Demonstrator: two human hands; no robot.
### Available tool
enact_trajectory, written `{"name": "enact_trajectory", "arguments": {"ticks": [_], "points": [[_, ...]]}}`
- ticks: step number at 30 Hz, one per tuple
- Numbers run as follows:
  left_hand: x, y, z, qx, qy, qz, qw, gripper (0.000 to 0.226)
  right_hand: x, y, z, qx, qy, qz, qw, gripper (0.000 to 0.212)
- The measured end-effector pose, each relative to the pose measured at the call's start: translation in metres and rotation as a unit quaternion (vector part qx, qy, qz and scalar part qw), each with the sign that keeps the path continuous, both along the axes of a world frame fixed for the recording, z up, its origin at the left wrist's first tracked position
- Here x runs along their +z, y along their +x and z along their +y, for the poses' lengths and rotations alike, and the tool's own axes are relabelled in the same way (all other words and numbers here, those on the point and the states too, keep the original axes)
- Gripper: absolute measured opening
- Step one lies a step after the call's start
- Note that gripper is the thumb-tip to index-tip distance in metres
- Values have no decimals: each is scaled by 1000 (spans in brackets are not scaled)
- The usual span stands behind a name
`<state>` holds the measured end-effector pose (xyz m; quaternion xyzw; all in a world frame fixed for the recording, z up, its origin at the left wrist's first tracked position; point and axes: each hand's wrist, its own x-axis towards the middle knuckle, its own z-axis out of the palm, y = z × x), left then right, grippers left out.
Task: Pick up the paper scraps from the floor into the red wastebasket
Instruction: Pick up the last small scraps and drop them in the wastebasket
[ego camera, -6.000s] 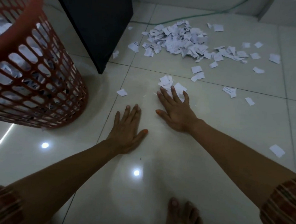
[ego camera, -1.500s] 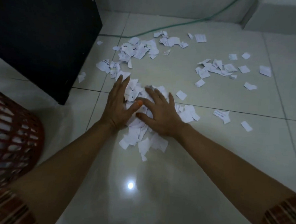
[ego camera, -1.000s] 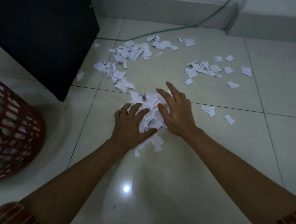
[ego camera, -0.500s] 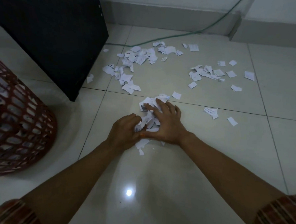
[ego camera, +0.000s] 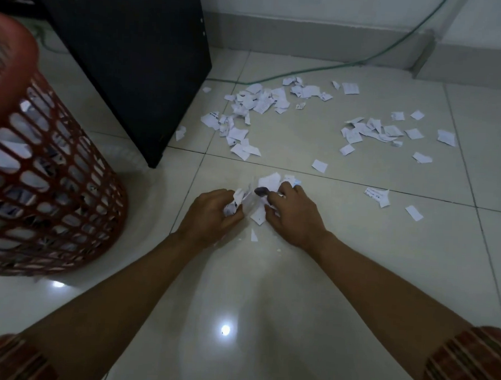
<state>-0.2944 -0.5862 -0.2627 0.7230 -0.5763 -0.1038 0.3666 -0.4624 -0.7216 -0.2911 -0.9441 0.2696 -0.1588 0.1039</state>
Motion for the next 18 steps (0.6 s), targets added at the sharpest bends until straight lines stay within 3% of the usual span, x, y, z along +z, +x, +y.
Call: {"name": "enact_trajectory", "arguments": {"ticks": [6,9,13,18], "points": [[32,-5,-3,-4,16,-30,999,39,15,-4,7,9,77,52,996,45],[54,-5,-4,-20,-3,-43,999,32,35,-6,11,5,104,37,994,49],[92,-1,-9,-17,3,-53,998,27,75,1,18,15,87,-64,994,32],[162,4,-8,-54,-62,-76,994,28,138,19,18,3,68,-133,989,20]]}}
